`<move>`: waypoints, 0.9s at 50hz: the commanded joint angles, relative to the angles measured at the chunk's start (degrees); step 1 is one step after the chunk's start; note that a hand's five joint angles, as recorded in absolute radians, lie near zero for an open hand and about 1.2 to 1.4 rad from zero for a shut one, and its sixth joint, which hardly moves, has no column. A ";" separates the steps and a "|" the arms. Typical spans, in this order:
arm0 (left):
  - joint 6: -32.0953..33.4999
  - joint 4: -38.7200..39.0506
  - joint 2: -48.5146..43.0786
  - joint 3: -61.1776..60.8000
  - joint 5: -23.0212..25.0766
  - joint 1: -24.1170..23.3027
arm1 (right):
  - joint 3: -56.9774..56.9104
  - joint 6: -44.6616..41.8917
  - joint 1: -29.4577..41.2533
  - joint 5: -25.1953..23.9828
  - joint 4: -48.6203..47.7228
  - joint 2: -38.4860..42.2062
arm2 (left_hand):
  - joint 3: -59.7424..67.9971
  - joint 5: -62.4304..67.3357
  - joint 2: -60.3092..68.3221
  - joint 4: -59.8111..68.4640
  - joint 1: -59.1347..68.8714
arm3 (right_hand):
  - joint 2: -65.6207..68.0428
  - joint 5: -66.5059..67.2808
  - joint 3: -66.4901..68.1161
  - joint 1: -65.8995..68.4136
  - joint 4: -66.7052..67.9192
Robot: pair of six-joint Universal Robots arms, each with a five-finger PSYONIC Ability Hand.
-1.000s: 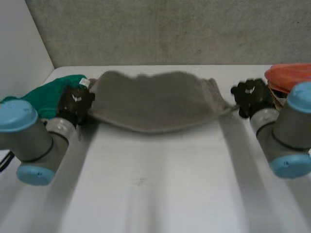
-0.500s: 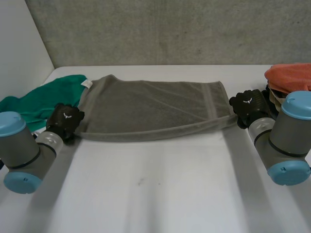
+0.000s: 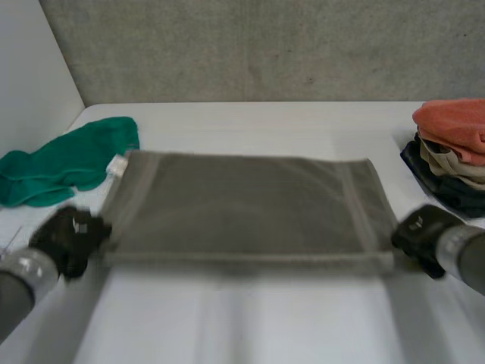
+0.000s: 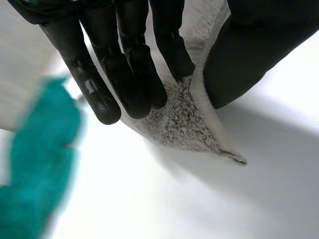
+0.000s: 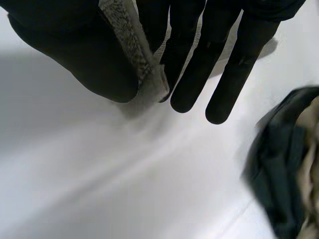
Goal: Fold the laundry.
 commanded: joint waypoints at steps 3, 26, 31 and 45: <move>7.23 -4.86 -0.39 1.53 0.35 1.30 | 3.13 -1.94 -3.60 -0.80 -4.11 -3.60 | 11.79 13.77 11.46 11.28 13.82 | 12.61 11.38 11.95 15.95 11.45; 3.36 25.84 -42.47 45.89 -7.99 -14.34 | -24.54 7.64 2.38 4.99 -35.06 27.49 | 11.79 13.77 11.46 11.28 13.82 | 12.61 11.38 11.95 15.95 11.45; 3.27 25.66 -47.85 53.12 -9.84 -14.78 | -30.36 6.76 2.82 5.08 -36.82 31.73 | 11.79 13.77 11.46 11.28 13.82 | 12.61 11.38 11.95 15.95 11.45; -0.94 25.57 -42.77 49.45 -11.16 -18.91 | -24.48 15.72 4.49 4.56 -39.29 23.66 | -58.21 -56.23 -58.54 -58.72 -56.18 | -57.39 -58.62 -58.05 -54.05 -58.55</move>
